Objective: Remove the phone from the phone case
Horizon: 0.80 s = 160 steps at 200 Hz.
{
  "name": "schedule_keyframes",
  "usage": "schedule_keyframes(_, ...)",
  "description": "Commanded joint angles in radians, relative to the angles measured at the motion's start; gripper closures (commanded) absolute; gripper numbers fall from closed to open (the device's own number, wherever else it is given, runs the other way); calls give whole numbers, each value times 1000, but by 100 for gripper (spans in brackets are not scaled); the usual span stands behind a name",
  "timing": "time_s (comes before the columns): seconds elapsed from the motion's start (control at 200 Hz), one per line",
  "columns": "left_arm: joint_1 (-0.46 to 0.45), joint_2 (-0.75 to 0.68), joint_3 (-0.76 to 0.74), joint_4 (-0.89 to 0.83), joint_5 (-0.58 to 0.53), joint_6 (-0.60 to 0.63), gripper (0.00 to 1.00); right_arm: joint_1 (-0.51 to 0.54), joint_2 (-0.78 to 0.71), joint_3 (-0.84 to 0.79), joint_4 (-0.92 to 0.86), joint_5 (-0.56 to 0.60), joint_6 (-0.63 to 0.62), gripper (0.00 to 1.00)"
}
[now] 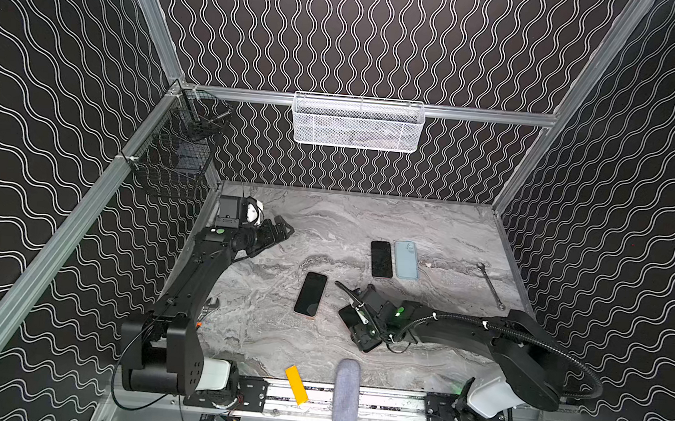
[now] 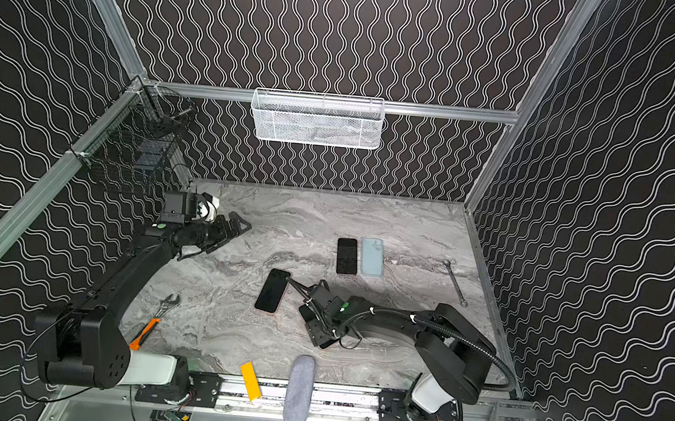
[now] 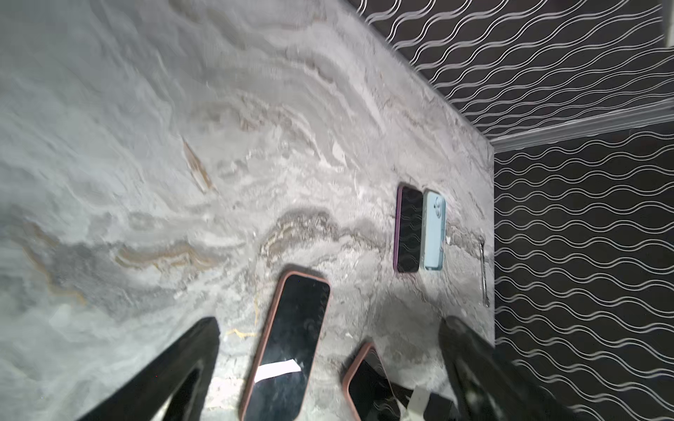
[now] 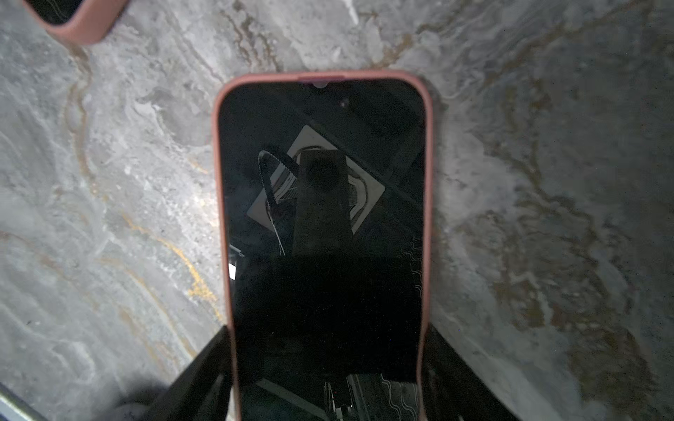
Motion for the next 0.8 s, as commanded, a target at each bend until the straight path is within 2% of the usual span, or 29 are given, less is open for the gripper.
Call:
schedule_keyframes(0.0,-1,-30,-63,77,80,-82,3,-31,-23,-5,30,-42,1,46)
schedule_keyframes(0.13,-34,-86,-179,191,137,-192,5,-83,-44,-21,73,-90,-10,47)
schedule_keyframes(0.245,-129,-116,-213,203,101,-234,5,-114,-41,-19,86,-117,-20,48)
schedule_keyframes(0.355,-239,-134,-266,285,65,-294,7,-124,-39,-15,95,-125,-32,49)
schedule_keyframes(0.536,-362,-94,-341,427,48,-375,11,-147,-64,-14,112,-174,-33,49)
schedule_keyframes(0.796,-477,-48,-340,529,35,-425,21,-194,-118,-7,135,-257,-29,49)
